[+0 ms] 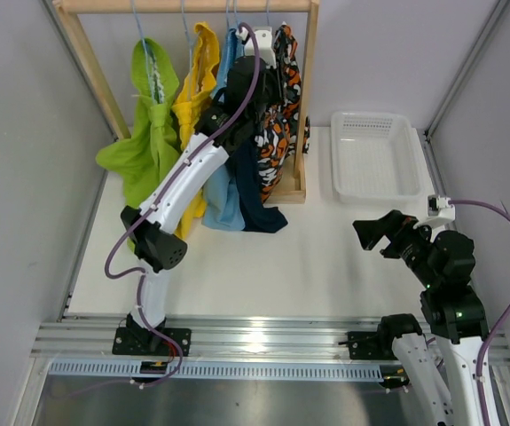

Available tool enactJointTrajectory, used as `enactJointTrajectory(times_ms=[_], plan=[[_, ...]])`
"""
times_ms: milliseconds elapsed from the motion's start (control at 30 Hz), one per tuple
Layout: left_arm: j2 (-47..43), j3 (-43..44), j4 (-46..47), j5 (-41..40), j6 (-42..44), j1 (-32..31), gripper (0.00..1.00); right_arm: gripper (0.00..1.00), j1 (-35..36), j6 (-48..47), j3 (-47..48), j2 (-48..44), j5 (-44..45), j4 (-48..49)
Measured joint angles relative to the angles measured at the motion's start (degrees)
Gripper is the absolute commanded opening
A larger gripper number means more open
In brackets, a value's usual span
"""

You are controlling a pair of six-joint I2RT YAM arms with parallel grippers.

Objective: Remove the shorts from the hanger

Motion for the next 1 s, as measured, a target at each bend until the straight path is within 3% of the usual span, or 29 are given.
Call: enactJointTrajectory(times_ms=[67, 133, 167, 200, 567, 1000], plan=[[0.7, 0.0, 0.0, 0.1, 0.1, 0.0, 0.34, 0.99, 0.0, 0.0, 0.0, -0.2, 0.3, -0.5], [1.5, 0.0, 0.0, 0.3, -0.2, 0.1, 0.09, 1.0, 0.0, -0.1, 0.0, -0.7, 0.5, -1.1], [1.8, 0.0, 0.0, 0.4, -0.3, 0.2, 0.01, 1.0, 0.0, -0.1, 0.0, -1.0, 0.6, -1.2], [2.1, 0.0, 0.0, 0.4, -0.4, 0.3, 0.0, 0.99, 0.0, -0.1, 0.0, -1.2, 0.7, -1.4], [1.7, 1.7, -3.0, -1.2, 2.9, 0.2, 0.0, 0.99, 0.0, 0.0, -0.2, -1.8, 0.9, -1.8], [-8.4, 3.9, -9.5, -1.9, 9.0, 0.1, 0.0, 0.99, 0.0, 0.5, -1.0, -1.8, 0.8, -1.4]])
